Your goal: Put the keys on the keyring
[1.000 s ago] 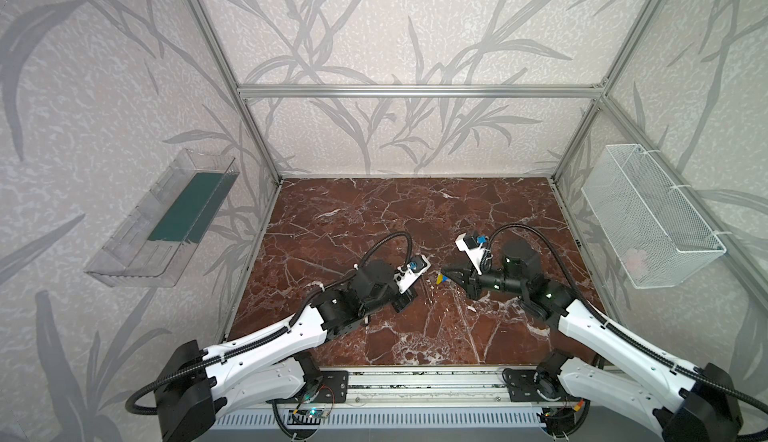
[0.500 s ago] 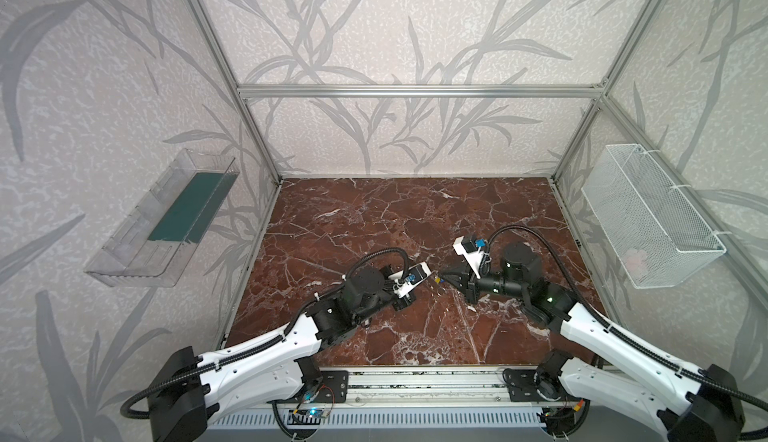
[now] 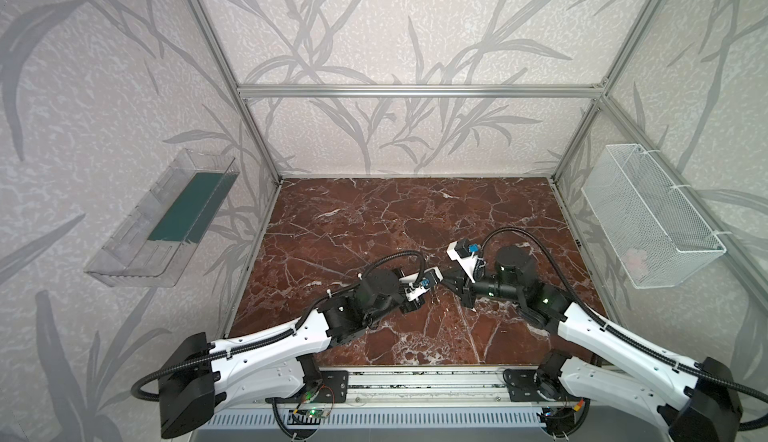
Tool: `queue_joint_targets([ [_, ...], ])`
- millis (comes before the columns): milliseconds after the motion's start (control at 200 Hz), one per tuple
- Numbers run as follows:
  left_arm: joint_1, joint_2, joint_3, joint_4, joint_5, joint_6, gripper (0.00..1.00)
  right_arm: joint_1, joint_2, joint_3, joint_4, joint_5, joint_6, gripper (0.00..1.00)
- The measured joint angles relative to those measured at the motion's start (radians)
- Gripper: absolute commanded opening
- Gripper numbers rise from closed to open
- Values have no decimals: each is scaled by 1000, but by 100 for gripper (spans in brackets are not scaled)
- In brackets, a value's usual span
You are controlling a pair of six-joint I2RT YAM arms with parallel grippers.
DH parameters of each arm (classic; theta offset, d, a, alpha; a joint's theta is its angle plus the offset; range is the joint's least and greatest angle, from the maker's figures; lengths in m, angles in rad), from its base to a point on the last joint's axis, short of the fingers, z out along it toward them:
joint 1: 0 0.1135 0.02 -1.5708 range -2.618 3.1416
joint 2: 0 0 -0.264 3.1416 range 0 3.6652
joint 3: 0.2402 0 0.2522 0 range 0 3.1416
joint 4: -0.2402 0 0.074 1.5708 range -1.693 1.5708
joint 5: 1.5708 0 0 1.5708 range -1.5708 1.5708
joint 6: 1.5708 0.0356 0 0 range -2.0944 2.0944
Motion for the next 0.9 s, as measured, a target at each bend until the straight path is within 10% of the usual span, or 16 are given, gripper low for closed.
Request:
queue_joint_targets([
  [900,-17,17,18,-39,-6,-2,0,5,-6,0,-24,83,-11,0],
])
